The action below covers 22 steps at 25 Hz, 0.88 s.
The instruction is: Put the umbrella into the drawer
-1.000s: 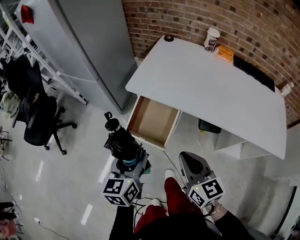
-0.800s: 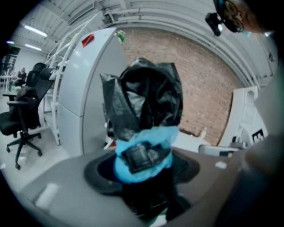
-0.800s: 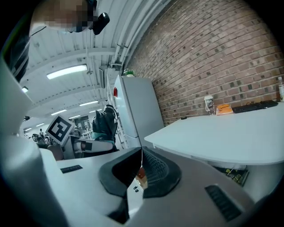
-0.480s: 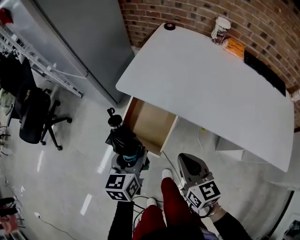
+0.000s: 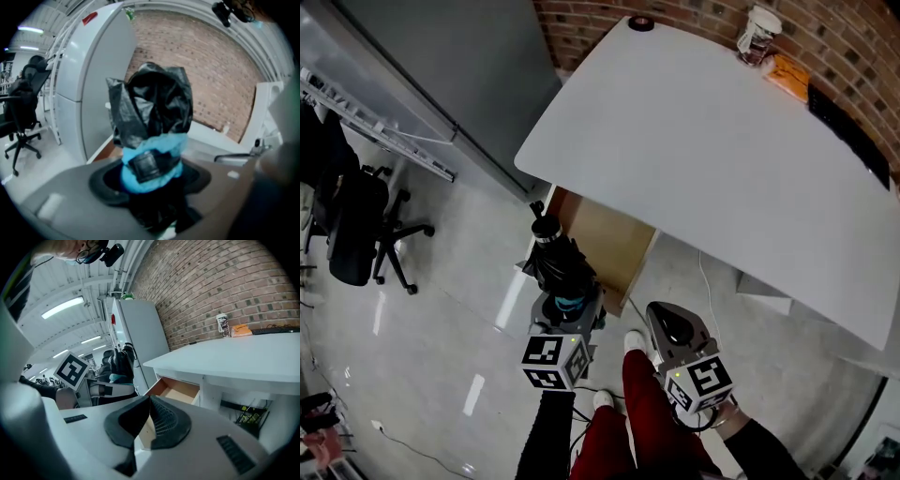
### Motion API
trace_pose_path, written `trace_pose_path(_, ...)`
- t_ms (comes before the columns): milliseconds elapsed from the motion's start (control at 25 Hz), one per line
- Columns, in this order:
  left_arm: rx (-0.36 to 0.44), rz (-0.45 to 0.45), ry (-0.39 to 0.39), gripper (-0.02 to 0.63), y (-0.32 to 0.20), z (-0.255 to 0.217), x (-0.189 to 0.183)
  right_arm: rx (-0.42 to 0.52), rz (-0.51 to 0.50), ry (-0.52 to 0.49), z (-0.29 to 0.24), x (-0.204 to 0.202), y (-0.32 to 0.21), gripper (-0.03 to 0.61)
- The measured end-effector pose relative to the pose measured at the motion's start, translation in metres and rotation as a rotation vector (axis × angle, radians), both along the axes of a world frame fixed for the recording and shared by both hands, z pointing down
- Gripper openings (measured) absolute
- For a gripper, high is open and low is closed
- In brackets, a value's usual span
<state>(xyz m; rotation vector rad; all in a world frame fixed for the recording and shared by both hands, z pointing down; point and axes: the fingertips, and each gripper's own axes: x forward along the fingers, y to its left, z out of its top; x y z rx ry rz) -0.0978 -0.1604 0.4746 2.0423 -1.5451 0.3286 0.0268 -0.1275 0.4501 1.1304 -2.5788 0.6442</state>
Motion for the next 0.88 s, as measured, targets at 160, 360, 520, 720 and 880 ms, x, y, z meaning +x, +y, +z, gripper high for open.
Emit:
trace_pose_path(160,-0.023,-0.01,0.007,0.273,-0.009,0.021,0.006,-0.033,0.004,0.0,0.021,-0.003,-0.006,0.009)
trace_pose_path(360,-0.055,-0.001,-0.015,0.273,-0.014,0.046,0.009,-0.062,0.003,0.014,0.045,-0.004,-0.007,0.009)
trace_pose_path(520,-0.079,-0.001,-0.031,0.273,-0.014,0.061,0.007,-0.082,-0.006,0.026,0.056,-0.005,-0.003,0.009)
trace_pose_path(720,-0.098,0.002,-0.036,0.273,-0.02,0.072,0.006,-0.09,-0.006,0.037,0.063,-0.004,-0.007,0.009)
trace_pose_path(880,-0.129,0.009,-0.037,0.275,-0.025,0.08,0.008,-0.086,-0.018,0.053,0.066,-0.006,-0.012,0.009)
